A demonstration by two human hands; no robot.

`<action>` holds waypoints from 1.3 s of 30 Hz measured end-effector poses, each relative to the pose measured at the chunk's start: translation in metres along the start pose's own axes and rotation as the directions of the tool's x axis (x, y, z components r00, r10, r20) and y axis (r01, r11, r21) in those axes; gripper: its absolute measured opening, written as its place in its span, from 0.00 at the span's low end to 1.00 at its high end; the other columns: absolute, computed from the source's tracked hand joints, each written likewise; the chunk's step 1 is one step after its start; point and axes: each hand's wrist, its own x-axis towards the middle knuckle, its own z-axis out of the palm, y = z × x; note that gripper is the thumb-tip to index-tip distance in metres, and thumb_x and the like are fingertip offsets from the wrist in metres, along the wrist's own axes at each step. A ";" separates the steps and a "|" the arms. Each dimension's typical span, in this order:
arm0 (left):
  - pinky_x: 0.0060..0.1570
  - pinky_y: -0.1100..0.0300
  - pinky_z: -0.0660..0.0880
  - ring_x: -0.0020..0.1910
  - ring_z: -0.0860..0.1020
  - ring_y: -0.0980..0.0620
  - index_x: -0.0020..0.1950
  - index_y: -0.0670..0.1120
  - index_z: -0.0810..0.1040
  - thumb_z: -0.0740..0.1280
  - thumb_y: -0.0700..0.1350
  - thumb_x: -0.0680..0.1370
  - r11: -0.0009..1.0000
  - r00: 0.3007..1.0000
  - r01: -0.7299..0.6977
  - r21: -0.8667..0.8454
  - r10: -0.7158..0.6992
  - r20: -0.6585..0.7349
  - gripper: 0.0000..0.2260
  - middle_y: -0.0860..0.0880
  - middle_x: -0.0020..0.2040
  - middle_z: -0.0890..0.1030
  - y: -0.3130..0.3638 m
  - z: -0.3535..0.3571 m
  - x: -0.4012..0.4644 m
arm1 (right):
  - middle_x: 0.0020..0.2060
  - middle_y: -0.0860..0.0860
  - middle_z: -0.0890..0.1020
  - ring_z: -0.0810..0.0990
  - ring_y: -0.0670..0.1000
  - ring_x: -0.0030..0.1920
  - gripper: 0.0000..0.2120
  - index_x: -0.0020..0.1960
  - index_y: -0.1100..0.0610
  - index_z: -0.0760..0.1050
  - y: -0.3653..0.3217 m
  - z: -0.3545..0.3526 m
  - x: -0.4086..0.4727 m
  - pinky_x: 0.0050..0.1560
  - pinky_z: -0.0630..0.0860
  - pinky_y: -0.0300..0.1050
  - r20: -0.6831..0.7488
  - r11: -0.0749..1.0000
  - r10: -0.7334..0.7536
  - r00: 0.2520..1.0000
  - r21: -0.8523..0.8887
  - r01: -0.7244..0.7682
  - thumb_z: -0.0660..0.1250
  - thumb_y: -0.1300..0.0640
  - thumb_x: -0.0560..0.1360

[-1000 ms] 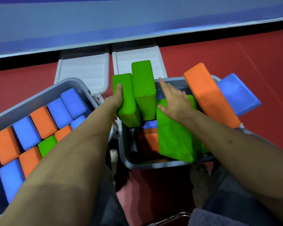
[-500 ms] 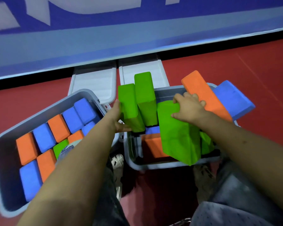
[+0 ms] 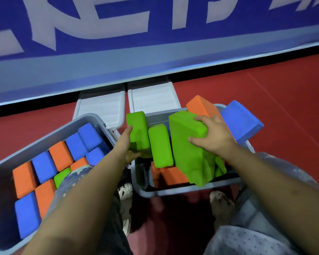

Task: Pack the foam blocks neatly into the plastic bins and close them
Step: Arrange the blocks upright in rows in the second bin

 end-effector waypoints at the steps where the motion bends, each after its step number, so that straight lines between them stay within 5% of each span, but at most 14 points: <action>1: 0.65 0.45 0.69 0.55 0.76 0.47 0.70 0.50 0.69 0.62 0.63 0.76 1.000 1.000 -0.021 0.021 0.021 0.020 0.27 0.46 0.63 0.74 -0.002 0.001 -0.001 | 0.61 0.58 0.69 0.69 0.56 0.64 0.34 0.68 0.48 0.70 0.000 -0.002 -0.002 0.67 0.63 0.42 -0.061 0.999 -0.007 0.998 0.040 0.010 0.77 0.49 0.64; 4: 0.62 0.51 0.72 0.55 0.76 0.48 0.68 0.50 0.71 0.64 0.63 0.75 0.984 0.991 -0.101 0.149 0.087 0.097 0.26 0.49 0.61 0.75 -0.007 0.008 -0.005 | 0.60 0.58 0.69 0.69 0.56 0.65 0.32 0.66 0.49 0.72 -0.001 0.000 -0.006 0.68 0.64 0.46 -0.200 0.993 -0.004 0.980 0.119 0.028 0.77 0.49 0.64; 6: 0.62 0.53 0.72 0.59 0.76 0.49 0.66 0.49 0.66 0.72 0.61 0.70 0.889 0.964 -0.259 0.377 0.214 0.159 0.30 0.49 0.64 0.75 -0.016 0.015 -0.012 | 0.59 0.57 0.69 0.70 0.57 0.63 0.31 0.65 0.50 0.73 0.001 0.005 -0.003 0.68 0.65 0.48 -0.285 0.978 0.058 0.957 0.210 0.003 0.77 0.49 0.64; 8: 0.66 0.49 0.70 0.67 0.72 0.47 0.73 0.49 0.56 0.79 0.62 0.59 0.656 0.912 -0.401 0.640 0.350 0.214 0.51 0.44 0.70 0.69 -0.034 0.016 -0.003 | 0.58 0.57 0.69 0.70 0.57 0.62 0.29 0.64 0.51 0.74 0.002 0.010 0.000 0.68 0.65 0.47 -0.327 0.961 0.089 0.941 0.277 0.006 0.77 0.50 0.65; 11: 0.71 0.47 0.63 0.77 0.54 0.41 0.74 0.60 0.30 0.81 0.58 0.59 0.229 0.913 -0.308 0.924 0.346 0.218 0.65 0.40 0.77 0.34 -0.052 0.017 -0.003 | 0.57 0.56 0.69 0.71 0.57 0.62 0.28 0.63 0.53 0.75 -0.001 0.014 0.004 0.67 0.64 0.44 -0.350 0.948 0.068 0.934 0.315 0.049 0.77 0.51 0.65; 15: 0.66 0.41 0.68 0.77 0.52 0.38 0.64 0.68 0.22 0.80 0.57 0.61 0.066 0.884 -0.263 0.962 0.416 0.213 0.64 0.43 0.71 0.23 -0.062 0.022 0.002 | 0.57 0.57 0.71 0.72 0.57 0.61 0.27 0.61 0.53 0.76 -0.004 0.018 0.014 0.66 0.67 0.48 -0.404 0.937 0.079 0.912 0.343 0.070 0.77 0.51 0.64; 19: 0.64 0.40 0.70 0.76 0.53 0.39 0.69 0.67 0.25 0.80 0.58 0.61 0.049 0.858 -0.251 0.967 0.474 0.198 0.63 0.43 0.72 0.24 -0.063 0.026 0.011 | 0.57 0.58 0.71 0.73 0.57 0.58 0.27 0.60 0.52 0.77 -0.003 0.020 0.025 0.65 0.68 0.48 -0.409 0.929 0.116 0.905 0.368 0.048 0.77 0.48 0.63; 32: 0.70 0.50 0.61 0.77 0.54 0.40 0.75 0.66 0.41 0.80 0.58 0.61 0.312 0.801 -0.456 0.834 0.552 0.232 0.57 0.46 0.74 0.26 -0.039 0.037 0.030 | 0.54 0.53 0.65 0.68 0.55 0.59 0.27 0.59 0.53 0.75 0.002 -0.005 0.012 0.58 0.61 0.33 -0.527 0.961 0.056 0.848 0.260 0.097 0.76 0.45 0.63; 36: 0.69 0.55 0.61 0.76 0.55 0.40 0.76 0.64 0.44 0.77 0.58 0.65 0.384 0.794 -0.463 0.799 0.580 0.182 0.52 0.45 0.75 0.28 -0.037 0.045 0.029 | 0.54 0.52 0.65 0.69 0.55 0.61 0.28 0.59 0.54 0.75 0.002 -0.014 0.009 0.64 0.66 0.42 -0.553 0.956 0.074 0.830 0.276 0.099 0.75 0.45 0.63; 39: 0.71 0.55 0.59 0.77 0.52 0.40 0.77 0.63 0.45 0.77 0.59 0.65 0.408 0.794 -0.470 0.783 0.583 0.172 0.51 0.44 0.75 0.28 -0.039 0.051 0.032 | 0.56 0.55 0.66 0.69 0.56 0.61 0.27 0.58 0.54 0.75 0.001 -0.013 0.009 0.62 0.65 0.38 -0.561 0.948 0.087 0.823 0.302 0.105 0.75 0.45 0.63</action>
